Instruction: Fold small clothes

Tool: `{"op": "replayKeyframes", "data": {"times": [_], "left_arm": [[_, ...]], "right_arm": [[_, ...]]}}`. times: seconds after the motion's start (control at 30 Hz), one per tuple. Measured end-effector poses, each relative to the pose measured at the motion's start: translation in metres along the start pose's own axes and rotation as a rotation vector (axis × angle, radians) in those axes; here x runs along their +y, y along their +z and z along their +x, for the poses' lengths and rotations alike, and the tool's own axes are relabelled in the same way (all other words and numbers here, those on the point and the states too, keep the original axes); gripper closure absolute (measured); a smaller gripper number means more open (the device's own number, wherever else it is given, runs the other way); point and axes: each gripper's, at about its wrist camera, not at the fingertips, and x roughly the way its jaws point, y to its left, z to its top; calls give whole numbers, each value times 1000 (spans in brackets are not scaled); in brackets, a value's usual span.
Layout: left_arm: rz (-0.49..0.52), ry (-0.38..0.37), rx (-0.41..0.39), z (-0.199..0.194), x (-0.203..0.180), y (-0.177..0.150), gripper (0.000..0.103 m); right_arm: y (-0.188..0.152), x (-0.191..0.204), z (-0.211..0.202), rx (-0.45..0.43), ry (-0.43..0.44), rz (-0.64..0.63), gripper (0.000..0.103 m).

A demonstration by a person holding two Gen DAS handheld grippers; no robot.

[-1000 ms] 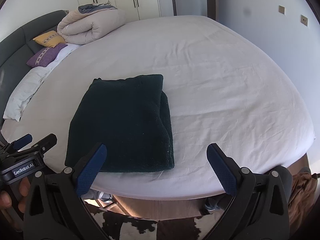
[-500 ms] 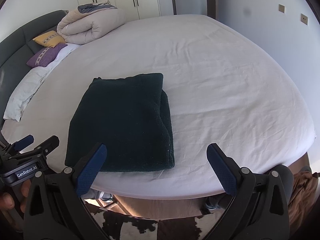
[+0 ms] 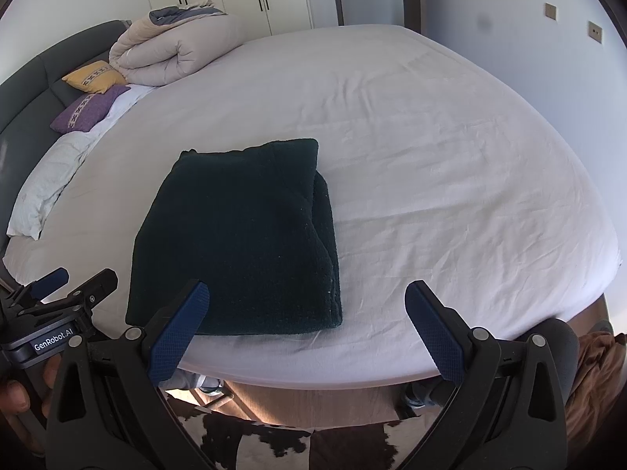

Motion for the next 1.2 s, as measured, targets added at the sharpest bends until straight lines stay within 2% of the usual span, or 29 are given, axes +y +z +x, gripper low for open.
{"op": "replayKeyframes", "data": {"times": [1.2], "left_arm": [[2, -2, 9, 2, 1, -1, 0]], "right_arm": [[1, 1, 9, 15, 6, 14, 1]]}}
